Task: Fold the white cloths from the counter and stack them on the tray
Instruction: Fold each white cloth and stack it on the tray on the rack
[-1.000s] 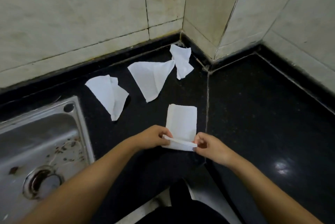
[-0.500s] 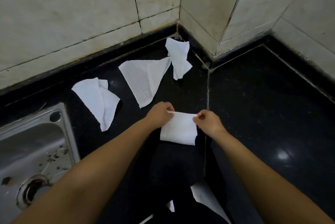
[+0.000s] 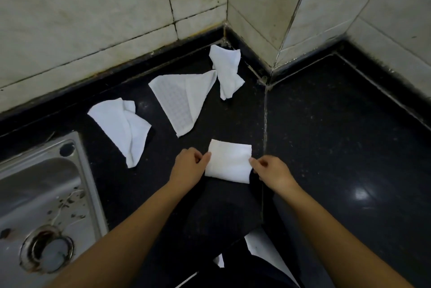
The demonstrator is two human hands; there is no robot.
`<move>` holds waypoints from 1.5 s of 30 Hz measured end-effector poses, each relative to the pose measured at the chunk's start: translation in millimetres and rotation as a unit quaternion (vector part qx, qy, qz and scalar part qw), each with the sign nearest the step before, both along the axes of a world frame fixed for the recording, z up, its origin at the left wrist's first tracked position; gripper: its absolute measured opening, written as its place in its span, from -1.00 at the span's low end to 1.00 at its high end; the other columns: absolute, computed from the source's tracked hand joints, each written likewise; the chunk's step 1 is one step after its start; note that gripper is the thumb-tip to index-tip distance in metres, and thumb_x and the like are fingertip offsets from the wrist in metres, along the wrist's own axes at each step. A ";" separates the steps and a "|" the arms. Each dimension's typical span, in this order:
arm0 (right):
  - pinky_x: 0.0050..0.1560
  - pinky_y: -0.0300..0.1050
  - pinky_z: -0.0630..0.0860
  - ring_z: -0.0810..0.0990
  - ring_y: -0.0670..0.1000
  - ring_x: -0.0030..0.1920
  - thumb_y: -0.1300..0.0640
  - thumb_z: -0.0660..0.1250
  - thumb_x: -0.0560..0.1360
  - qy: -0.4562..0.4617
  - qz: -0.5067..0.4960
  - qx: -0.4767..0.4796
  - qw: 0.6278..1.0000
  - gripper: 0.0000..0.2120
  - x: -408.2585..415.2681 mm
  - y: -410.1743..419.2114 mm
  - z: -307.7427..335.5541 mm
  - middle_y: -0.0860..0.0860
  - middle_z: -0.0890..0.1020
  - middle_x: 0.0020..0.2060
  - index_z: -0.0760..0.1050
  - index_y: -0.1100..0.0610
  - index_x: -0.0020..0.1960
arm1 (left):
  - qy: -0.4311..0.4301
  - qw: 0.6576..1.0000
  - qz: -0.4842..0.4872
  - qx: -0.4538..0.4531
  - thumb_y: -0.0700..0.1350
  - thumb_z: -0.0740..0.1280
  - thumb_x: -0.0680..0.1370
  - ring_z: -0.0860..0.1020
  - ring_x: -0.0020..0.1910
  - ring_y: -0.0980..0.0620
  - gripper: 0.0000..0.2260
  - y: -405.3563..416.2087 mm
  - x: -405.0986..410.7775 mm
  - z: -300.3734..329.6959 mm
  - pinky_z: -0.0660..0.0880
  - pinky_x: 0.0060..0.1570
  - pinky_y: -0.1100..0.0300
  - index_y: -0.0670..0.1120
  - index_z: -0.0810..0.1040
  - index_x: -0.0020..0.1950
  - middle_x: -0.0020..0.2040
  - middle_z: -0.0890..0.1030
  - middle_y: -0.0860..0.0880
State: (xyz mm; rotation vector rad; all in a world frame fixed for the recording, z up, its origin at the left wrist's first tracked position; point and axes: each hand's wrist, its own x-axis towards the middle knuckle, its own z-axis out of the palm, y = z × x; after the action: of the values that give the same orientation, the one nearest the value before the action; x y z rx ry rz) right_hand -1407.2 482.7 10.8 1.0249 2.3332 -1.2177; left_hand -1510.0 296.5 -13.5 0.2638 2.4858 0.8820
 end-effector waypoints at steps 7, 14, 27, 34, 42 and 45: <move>-0.39 -0.17 0.21 0.27 -0.06 -0.46 0.00 0.24 0.56 0.022 -0.032 -0.031 0.999 -0.54 20.0 -21.6 -9.2 -0.02 0.29 -0.50 0.20 0.09 -0.45 | -0.018 0.999 -0.043 -0.005 0.06 0.25 0.58 0.47 0.04 -0.06 -0.69 -9.7 25.6 -4.8 0.41 0.00 0.14 -0.05 0.46 -0.32 -0.06 0.45 -0.05; -0.27 -0.14 0.41 0.54 0.02 -0.20 -0.05 0.19 0.55 -0.061 0.061 0.165 0.982 -0.72 24.8 -37.5 -14.5 0.04 0.55 -0.14 0.44 0.10 -0.23 | 0.085 0.984 -0.082 -0.135 0.07 0.22 0.58 0.40 0.13 -0.03 -0.74 -5.2 35.1 -1.8 0.36 0.15 0.07 -0.09 0.56 -0.08 0.06 0.45 -0.04; -0.07 -0.06 0.47 0.56 0.12 0.08 0.03 0.21 0.56 -0.086 0.063 0.184 0.977 -0.68 -28.4 -27.6 -3.3 0.11 0.54 0.12 0.42 0.20 0.23 | 0.029 0.973 -0.044 -0.223 0.05 0.21 0.58 0.36 0.30 -0.11 -0.65 37.2 5.6 11.8 0.30 0.25 -0.01 -0.14 0.43 0.25 0.29 0.42 -0.13; -0.04 -0.08 0.47 0.56 0.10 0.04 0.09 0.20 0.53 -0.053 0.043 0.115 0.991 -0.76 -31.5 -24.7 -8.8 0.08 0.56 0.05 0.46 0.16 0.15 | -0.009 0.993 -0.002 -0.115 -0.07 0.26 0.53 0.49 -0.01 -0.01 -0.89 38.4 -0.6 11.8 0.41 0.04 0.09 -0.11 0.45 -0.06 -0.04 0.50 -0.04; -0.22 -0.21 0.47 0.53 -0.02 -0.15 0.25 0.33 0.50 0.085 -0.157 -0.145 0.973 -0.92 -9.0 -2.8 30.6 0.06 0.56 -0.10 0.49 0.18 -0.02 | -0.108 0.978 0.040 0.176 -0.17 0.35 0.51 0.49 -0.12 0.03 -0.92 35.6 -2.0 48.4 0.43 -0.12 0.20 -0.09 0.45 -0.07 -0.10 0.52 -0.06; -0.24 -0.24 0.50 0.56 -0.05 -0.20 0.32 0.32 0.50 0.103 -0.210 -0.228 0.945 -0.92 25.0 -6.3 44.4 0.09 0.58 -0.09 0.49 0.16 -0.12 | -0.150 0.966 -0.010 0.210 -0.21 0.32 0.53 0.52 -0.09 0.01 -0.93 34.8 16.1 61.3 0.45 -0.15 0.18 -0.11 0.46 -0.03 -0.06 0.55 -0.08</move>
State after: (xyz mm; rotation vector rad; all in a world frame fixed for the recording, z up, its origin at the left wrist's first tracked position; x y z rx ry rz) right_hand -1382.1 476.4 55.2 1.3036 1.8644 -1.9965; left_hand -1493.9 331.3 47.8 0.2723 2.0002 1.3310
